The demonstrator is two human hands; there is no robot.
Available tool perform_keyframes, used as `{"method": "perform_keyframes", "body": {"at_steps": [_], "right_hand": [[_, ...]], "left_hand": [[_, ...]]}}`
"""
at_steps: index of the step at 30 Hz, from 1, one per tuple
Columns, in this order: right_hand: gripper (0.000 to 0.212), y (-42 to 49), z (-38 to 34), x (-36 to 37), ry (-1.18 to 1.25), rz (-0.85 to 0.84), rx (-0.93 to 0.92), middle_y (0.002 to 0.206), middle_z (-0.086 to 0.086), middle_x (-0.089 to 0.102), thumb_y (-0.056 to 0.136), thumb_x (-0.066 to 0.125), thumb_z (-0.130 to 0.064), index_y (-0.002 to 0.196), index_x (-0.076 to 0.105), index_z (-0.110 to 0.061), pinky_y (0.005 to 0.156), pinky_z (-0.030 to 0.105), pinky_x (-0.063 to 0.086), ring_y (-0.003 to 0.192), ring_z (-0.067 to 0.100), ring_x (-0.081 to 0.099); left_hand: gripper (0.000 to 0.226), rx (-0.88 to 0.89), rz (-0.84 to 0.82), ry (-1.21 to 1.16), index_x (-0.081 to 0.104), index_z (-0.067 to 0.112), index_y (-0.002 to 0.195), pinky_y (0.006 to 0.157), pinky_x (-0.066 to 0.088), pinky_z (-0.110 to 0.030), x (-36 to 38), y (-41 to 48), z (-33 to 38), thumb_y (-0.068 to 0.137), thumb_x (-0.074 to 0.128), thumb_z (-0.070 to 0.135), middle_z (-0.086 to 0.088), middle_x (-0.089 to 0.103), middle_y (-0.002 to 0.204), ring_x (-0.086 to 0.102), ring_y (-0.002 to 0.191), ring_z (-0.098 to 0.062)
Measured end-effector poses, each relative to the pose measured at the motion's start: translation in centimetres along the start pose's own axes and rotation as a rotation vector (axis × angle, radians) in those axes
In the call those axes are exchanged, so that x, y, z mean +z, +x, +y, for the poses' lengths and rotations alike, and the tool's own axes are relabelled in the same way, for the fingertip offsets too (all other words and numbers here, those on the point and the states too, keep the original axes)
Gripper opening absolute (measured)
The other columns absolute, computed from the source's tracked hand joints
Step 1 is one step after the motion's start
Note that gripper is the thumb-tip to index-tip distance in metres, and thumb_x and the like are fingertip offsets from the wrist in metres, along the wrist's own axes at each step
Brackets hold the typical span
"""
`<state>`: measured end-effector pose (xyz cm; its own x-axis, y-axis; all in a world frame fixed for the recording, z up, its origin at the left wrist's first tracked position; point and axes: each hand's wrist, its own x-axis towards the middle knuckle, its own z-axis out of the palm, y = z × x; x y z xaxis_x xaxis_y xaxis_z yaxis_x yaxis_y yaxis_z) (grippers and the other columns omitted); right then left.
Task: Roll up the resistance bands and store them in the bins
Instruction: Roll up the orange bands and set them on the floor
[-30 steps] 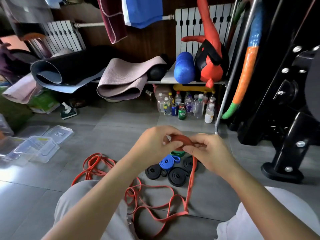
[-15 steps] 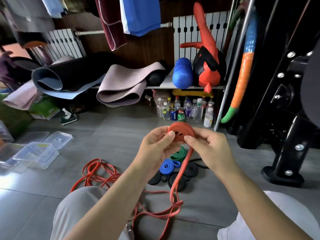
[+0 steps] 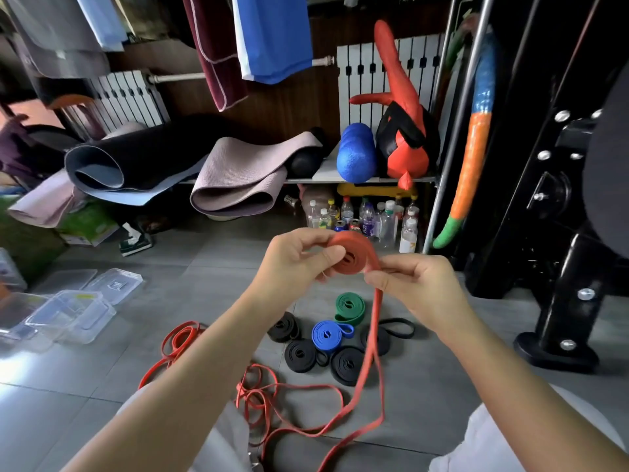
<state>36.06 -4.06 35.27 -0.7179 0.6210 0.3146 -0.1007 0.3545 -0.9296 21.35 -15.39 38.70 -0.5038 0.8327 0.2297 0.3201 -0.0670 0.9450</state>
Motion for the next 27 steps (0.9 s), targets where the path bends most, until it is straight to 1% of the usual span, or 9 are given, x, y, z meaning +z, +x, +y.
{"method": "perform_keyframes", "body": {"at_steps": [4,7,9,11,13,15,18,21,27], "right_hand": [[0.016,-0.1,-0.1,1.4,0.224,0.094,-0.027,0.083,-0.009,0.074,0.066,0.076,-0.025,0.079,0.074,-0.034,0.072,0.014,0.051,0.08,0.007,0.07],[0.015,0.3,0.1,1.8,0.279,0.157,-0.028,0.085,-0.006,0.075,0.066,0.074,-0.033,0.08,0.075,-0.035,0.075,0.019,0.054,0.083,0.012,0.071],[0.017,0.5,0.4,1.4,0.214,0.149,-0.018,0.083,-0.009,0.074,0.075,0.073,-0.02,0.078,0.074,-0.036,0.073,0.018,0.054,0.081,0.01,0.071],[0.028,0.5,0.7,0.7,0.113,0.106,0.006,0.081,-0.011,0.074,0.079,0.071,-0.01,0.077,0.073,-0.037,0.07,0.016,0.054,0.078,0.007,0.07],[0.031,0.5,0.9,0.3,-0.042,0.026,0.005,0.08,-0.012,0.074,0.079,0.071,-0.009,0.082,0.07,-0.04,0.068,0.02,0.056,0.075,0.008,0.07],[0.029,0.6,1.0,0.4,-0.225,-0.028,0.007,0.078,-0.01,0.073,0.079,0.073,-0.012,0.086,0.069,-0.041,0.071,0.033,0.058,0.073,0.013,0.07],[0.024,0.7,0.8,0.8,-0.349,-0.016,-0.01,0.073,-0.011,0.072,0.077,0.075,-0.017,0.079,0.068,-0.039,0.07,0.038,0.057,0.068,0.011,0.067],[0.034,0.6,0.2,0.5,-0.219,-0.016,-0.023,0.075,-0.013,0.072,0.075,0.077,-0.015,0.071,0.067,-0.048,0.066,0.027,0.057,0.07,0.009,0.068],[0.018,-0.6,0.1,0.4,0.097,0.023,0.032,0.078,-0.011,0.074,0.065,0.075,-0.023,0.08,0.069,-0.03,0.064,0.012,0.051,0.072,0.006,0.069]], "left_hand": [[0.023,-0.09,0.019,-0.59,0.065,0.005,0.1,0.057,0.05,-0.019,2.1,-1.0,-1.1,0.08,0.061,0.017,-0.006,0.068,0.078,0.055,0.056,-0.01],[0.023,-0.166,-0.011,-0.808,0.064,0.006,0.1,0.059,0.053,-0.02,3.2,-1.6,-1.8,0.081,0.059,0.018,-0.006,0.068,0.08,0.059,0.06,-0.01],[0.016,-0.188,-0.015,-0.638,0.063,0.011,0.099,0.054,0.05,-0.019,2.8,-1.4,-1.8,0.084,0.06,0.017,-0.003,0.07,0.082,0.062,0.063,-0.011],[0.014,-0.126,-0.006,-0.161,0.063,0.021,0.097,0.055,0.046,-0.016,1.6,-0.8,-1.4,0.085,0.066,0.015,0.005,0.069,0.086,0.061,0.068,-0.01],[0.029,0.002,-0.022,0.262,0.062,0.029,0.102,0.064,0.044,-0.013,0.4,-0.1,-1.0,0.079,0.074,0.016,0.01,0.067,0.095,0.06,0.079,-0.009],[0.038,0.09,-0.128,0.494,0.063,0.027,0.11,0.071,0.044,-0.016,-0.2,0.5,-0.2,0.076,0.076,0.019,0.013,0.064,0.097,0.059,0.087,-0.008],[0.021,0.105,-0.24,0.699,0.07,0.022,0.098,0.069,0.043,-0.016,-0.4,1.0,0.5,0.078,0.074,0.018,0.021,0.059,0.077,0.057,0.074,-0.006],[0.011,0.068,-0.205,0.586,0.07,0.018,0.088,0.073,0.05,-0.025,-0.5,1.2,0.7,0.08,0.072,0.011,0.013,0.063,0.074,0.061,0.071,-0.008],[0.021,-0.082,-0.088,-0.038,0.068,0.016,0.089,0.076,0.056,-0.029,0.0,-0.1,-0.1,0.083,0.063,-0.003,-0.005,0.071,0.084,0.067,0.079,-0.018]]}}
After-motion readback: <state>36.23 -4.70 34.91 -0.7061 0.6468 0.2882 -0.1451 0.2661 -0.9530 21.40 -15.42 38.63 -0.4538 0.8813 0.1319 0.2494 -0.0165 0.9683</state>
